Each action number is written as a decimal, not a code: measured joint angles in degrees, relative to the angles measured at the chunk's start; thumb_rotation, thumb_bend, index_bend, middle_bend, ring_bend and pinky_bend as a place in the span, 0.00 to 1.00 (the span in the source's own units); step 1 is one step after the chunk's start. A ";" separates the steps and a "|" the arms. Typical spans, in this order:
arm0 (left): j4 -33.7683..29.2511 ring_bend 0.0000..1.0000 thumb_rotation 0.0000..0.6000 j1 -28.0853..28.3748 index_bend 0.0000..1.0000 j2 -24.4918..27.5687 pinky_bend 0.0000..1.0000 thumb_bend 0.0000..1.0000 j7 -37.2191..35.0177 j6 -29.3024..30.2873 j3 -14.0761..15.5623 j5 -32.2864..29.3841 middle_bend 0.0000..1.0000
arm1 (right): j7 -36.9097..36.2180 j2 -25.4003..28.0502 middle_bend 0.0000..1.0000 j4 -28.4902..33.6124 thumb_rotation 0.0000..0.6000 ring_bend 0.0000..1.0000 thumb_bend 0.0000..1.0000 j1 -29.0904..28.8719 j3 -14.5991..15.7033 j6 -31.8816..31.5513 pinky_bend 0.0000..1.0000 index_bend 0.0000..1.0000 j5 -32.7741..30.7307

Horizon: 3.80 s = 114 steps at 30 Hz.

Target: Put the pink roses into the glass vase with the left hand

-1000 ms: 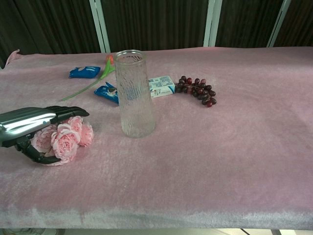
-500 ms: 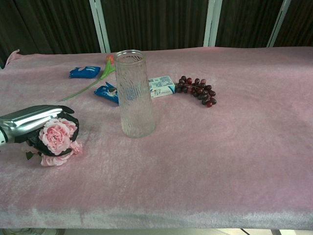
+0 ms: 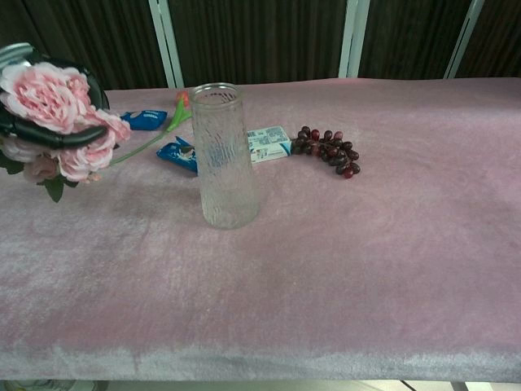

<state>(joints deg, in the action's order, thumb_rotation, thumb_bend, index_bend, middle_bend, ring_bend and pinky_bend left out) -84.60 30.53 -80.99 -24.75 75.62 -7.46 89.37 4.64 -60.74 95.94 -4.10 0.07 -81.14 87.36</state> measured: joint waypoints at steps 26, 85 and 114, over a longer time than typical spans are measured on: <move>-36.70 0.74 1.00 18.82 0.81 17.45 0.71 0.51 -4.89 -14.53 -30.37 -52.42 0.99 | -3.96 1.79 0.00 -0.57 1.00 0.00 0.30 -0.81 0.76 2.33 0.00 0.00 0.45; -15.92 0.00 1.00 20.68 0.00 -0.01 0.00 0.21 -1.37 -28.51 -21.62 -46.11 0.00 | -5.40 2.61 0.00 -0.92 1.00 0.00 0.30 0.26 1.36 0.55 0.00 0.00 1.81; -25.71 0.00 1.00 0.18 0.00 17.84 0.00 0.26 26.50 -6.21 -1.03 -9.78 0.00 | -0.89 1.10 0.00 -0.33 1.00 0.00 0.30 1.07 1.93 -0.91 0.00 0.00 3.42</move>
<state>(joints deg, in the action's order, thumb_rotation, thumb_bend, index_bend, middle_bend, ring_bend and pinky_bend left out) -110.32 30.71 -63.15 1.75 69.42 -8.49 79.59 3.76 -59.64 95.61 -3.03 2.00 -82.05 90.78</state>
